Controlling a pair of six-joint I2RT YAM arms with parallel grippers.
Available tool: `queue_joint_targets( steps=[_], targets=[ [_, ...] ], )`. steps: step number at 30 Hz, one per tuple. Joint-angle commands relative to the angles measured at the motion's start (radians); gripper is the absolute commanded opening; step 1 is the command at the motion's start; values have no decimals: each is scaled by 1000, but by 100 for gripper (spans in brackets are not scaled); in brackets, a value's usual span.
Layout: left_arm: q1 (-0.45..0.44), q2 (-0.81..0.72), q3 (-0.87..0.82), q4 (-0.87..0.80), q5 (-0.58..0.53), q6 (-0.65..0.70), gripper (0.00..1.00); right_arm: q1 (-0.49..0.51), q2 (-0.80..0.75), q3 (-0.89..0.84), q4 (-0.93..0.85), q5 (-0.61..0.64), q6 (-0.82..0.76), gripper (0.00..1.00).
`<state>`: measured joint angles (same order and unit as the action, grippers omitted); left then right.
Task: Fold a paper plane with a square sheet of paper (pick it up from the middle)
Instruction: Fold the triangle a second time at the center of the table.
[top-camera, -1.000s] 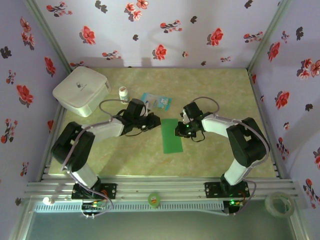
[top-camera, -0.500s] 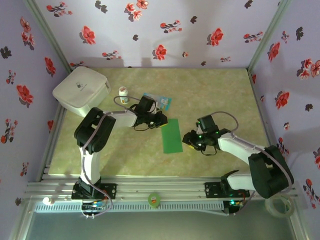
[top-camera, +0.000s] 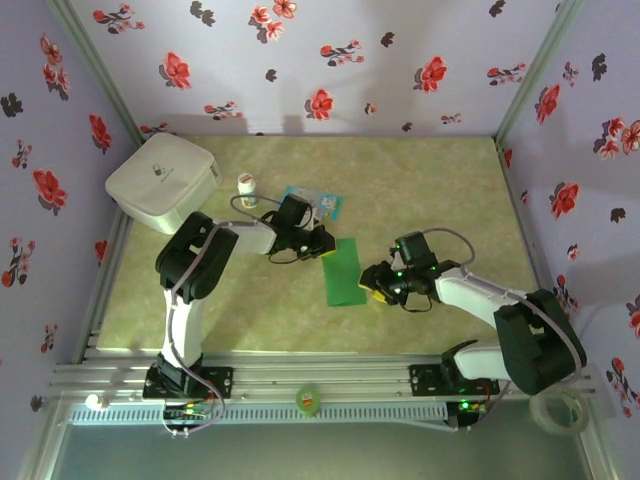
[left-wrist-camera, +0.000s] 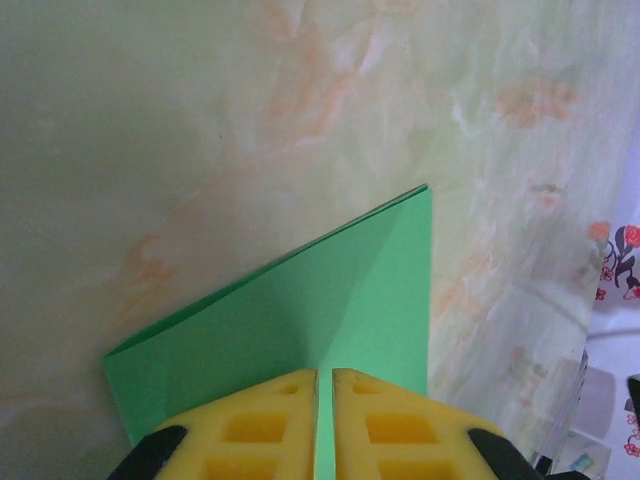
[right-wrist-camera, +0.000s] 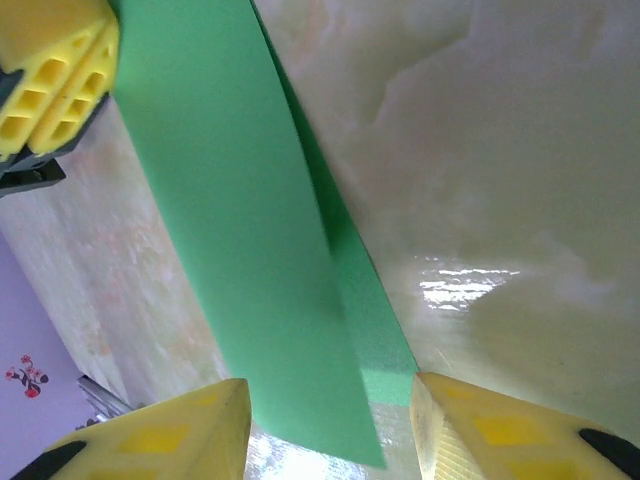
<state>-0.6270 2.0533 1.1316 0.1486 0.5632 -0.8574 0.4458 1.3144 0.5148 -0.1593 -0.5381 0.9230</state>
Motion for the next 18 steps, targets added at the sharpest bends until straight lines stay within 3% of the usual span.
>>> queue_joint_targets(
  steps=[1, 18],
  targets=[
    [12, 21, -52, -12, -12, 17, 13, 8, 15, -10, 5, -43, 20, 47],
    [18, 38, 1, -29, 13, 60, 13, 8, 113, -4, 210, -106, 93, 46]
  ],
)
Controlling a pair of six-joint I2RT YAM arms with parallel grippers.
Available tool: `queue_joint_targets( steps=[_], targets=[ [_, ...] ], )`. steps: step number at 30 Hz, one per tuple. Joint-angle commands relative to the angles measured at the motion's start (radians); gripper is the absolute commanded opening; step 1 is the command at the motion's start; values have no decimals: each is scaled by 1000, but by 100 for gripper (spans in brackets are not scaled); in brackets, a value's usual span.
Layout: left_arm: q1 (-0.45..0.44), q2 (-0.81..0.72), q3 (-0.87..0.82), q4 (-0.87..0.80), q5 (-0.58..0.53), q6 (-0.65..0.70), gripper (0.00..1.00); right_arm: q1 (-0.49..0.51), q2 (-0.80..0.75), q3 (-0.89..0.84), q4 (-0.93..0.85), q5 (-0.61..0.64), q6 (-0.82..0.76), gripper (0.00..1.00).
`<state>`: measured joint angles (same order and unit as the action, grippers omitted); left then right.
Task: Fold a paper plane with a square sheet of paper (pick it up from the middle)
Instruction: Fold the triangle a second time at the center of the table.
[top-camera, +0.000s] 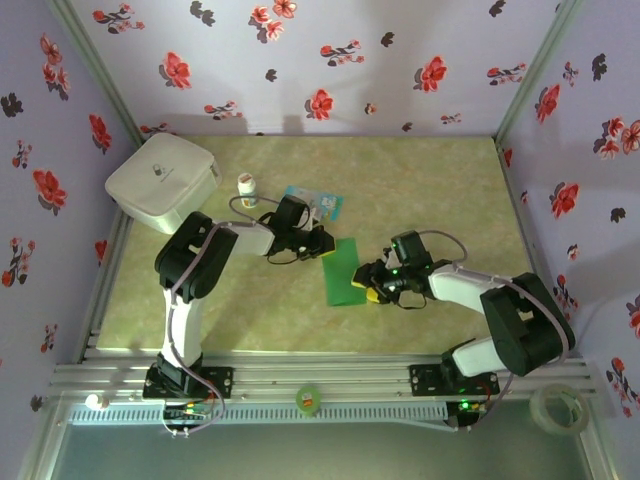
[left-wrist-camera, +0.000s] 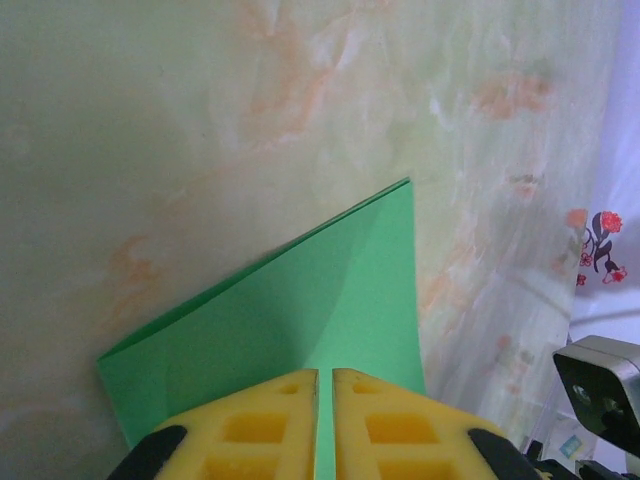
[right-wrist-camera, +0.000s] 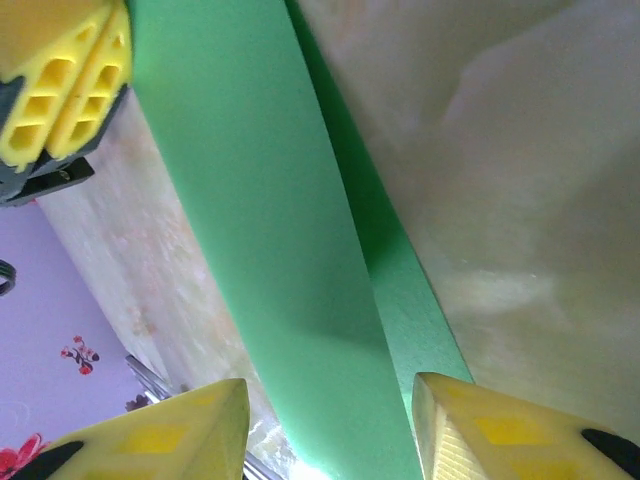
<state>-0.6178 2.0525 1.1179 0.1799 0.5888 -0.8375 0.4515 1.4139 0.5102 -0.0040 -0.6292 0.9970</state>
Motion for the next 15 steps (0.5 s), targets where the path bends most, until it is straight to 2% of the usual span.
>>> queue_joint_targets(
  steps=[1, 8, 15],
  targets=[
    [9, 43, 20, -59, -8, 46, 13, 0, 17, 1, 69, -17, 16, 46],
    [7, 71, 67, -28, 20, 50, 13, -24, 72, 21, 146, -84, -13, 45],
    [6, 85, 116, -37, 28, 75, 13, -52, 112, 21, 204, -87, -6, 44]
  ],
)
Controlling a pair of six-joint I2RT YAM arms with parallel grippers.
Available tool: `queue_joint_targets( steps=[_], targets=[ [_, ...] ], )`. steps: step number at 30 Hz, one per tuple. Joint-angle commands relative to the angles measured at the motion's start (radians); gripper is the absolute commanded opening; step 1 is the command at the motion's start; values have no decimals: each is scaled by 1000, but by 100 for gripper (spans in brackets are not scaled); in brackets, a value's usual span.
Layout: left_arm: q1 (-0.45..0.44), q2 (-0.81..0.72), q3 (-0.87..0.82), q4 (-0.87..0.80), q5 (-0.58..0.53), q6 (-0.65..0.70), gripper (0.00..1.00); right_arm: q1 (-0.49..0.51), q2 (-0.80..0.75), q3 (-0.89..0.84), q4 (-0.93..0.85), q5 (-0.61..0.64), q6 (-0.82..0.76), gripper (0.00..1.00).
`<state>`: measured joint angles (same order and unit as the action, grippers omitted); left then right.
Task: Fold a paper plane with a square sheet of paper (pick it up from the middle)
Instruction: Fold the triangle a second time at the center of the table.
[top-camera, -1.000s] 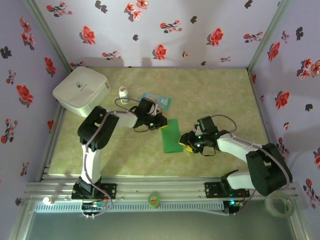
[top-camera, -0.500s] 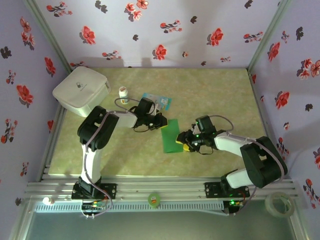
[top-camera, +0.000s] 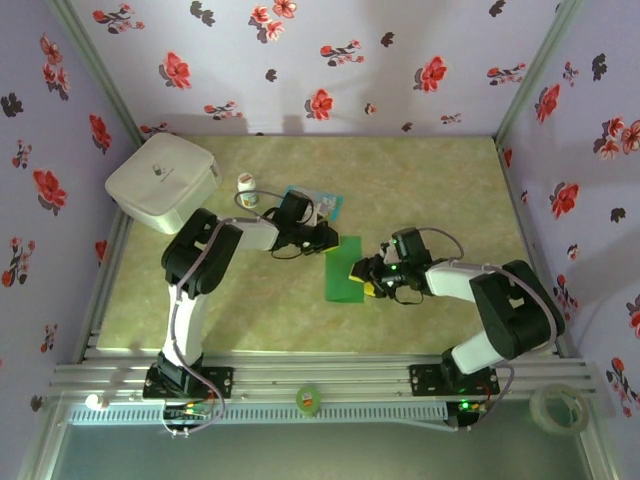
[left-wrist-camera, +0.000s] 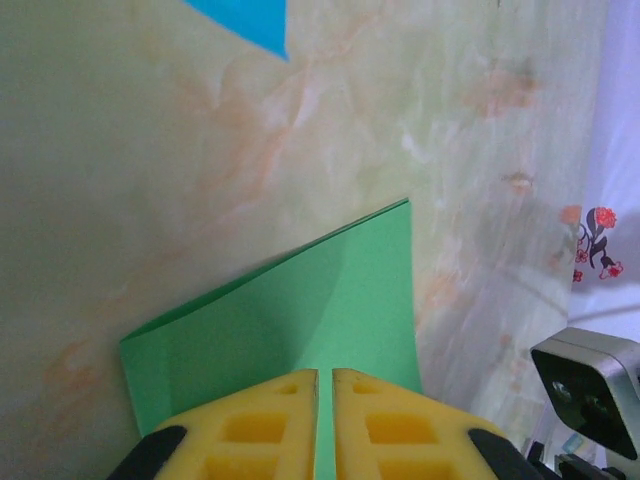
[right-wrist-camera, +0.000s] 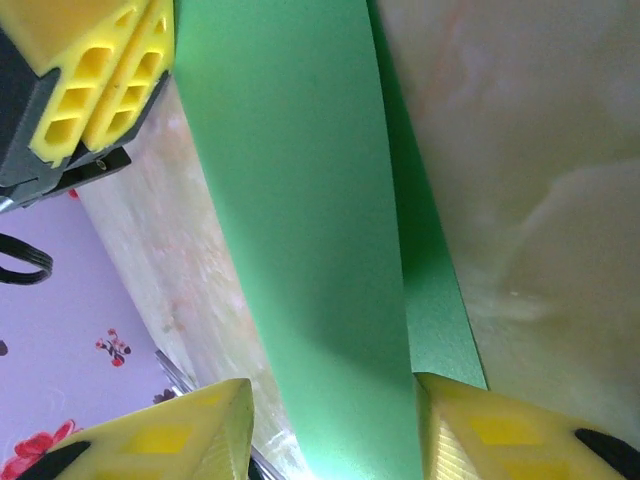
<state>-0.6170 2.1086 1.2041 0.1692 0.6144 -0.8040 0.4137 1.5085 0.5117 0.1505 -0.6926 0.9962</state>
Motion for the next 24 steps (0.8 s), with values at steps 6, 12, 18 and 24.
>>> queue_joint_targets(
  steps=[6, 12, 18, 24],
  targets=[
    [-16, -33, 67, -101, -18, 77, 18, -26, 37, 11, 98, -30, 7, 42],
    [-27, -137, 78, -173, -64, 143, 30, -35, 54, 11, 125, -39, 9, 31],
    [-87, -300, 1, -220, -194, 295, 44, -45, 58, 17, 111, -45, -4, 21],
    [-199, -415, -118, -231, -357, 471, 46, -50, 59, 27, 113, -28, 9, 10]
  ],
)
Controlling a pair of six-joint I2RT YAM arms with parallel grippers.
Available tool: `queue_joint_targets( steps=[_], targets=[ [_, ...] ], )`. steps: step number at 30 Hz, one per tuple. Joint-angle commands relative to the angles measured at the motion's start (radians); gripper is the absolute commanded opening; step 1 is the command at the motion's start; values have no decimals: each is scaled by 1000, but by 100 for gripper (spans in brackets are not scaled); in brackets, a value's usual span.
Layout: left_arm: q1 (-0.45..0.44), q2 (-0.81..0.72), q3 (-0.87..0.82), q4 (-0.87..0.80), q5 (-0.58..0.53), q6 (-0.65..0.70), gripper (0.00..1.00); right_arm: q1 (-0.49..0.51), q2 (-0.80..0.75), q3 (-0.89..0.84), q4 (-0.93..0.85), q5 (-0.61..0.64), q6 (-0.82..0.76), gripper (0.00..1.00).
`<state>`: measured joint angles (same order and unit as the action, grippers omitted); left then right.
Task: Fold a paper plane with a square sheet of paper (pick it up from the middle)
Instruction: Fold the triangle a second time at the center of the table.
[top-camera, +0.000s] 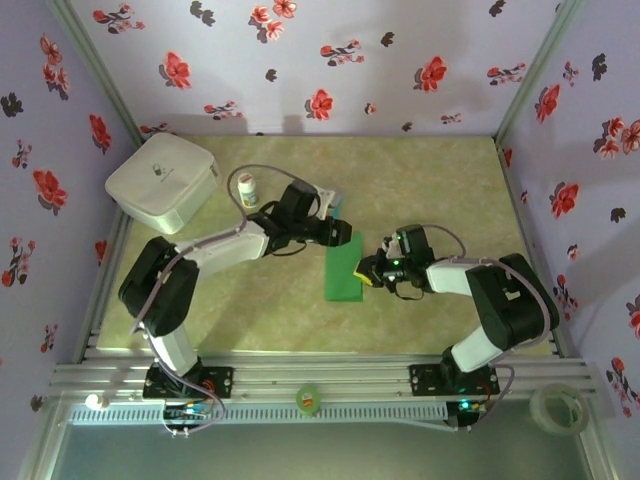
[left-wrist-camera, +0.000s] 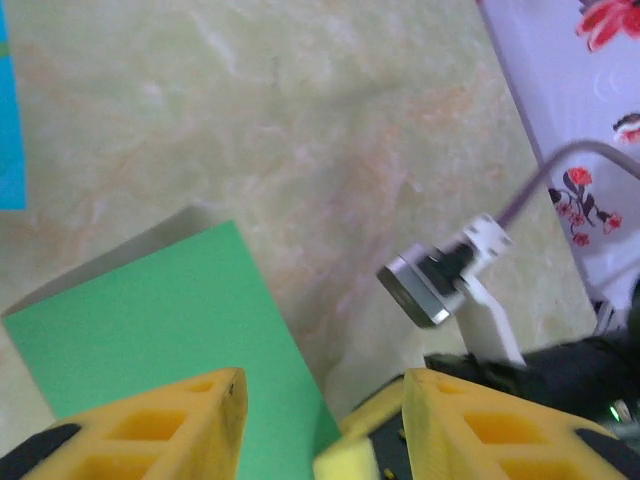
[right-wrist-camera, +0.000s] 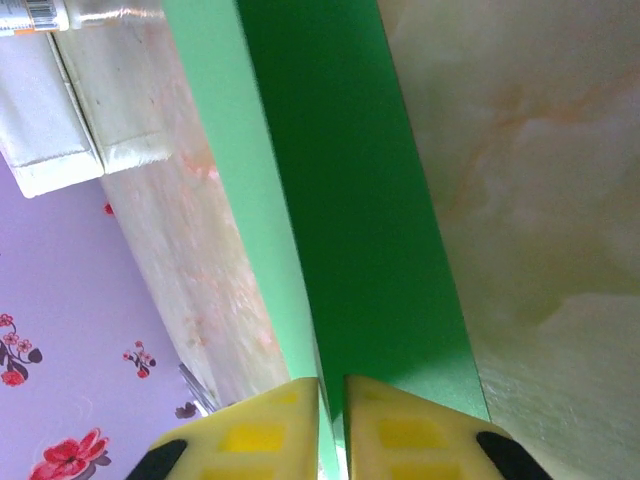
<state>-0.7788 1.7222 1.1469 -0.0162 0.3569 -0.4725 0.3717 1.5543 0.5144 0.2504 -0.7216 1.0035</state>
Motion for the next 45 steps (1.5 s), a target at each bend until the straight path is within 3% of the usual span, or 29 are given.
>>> queue_joint_targets(
  steps=[1, 12, 24, 38, 45],
  targets=[
    [-55, -46, -79, -38, -115, 162, 46, -9, 13, 24, 18, 11, 12, 8],
    [-206, -66, -115, -81, -198, 297, 55, -12, 19, 7, 124, 68, 124, 5],
    [-368, -18, -96, -110, -543, 433, 68, -11, 20, 7, 130, 58, 133, 7],
    [-397, 70, -55, -57, -657, 434, 61, -13, 21, 7, 135, 46, 136, 8],
    [-398, 101, -39, -44, -678, 434, 52, -14, 20, 8, 135, 42, 136, 9]
  ],
)
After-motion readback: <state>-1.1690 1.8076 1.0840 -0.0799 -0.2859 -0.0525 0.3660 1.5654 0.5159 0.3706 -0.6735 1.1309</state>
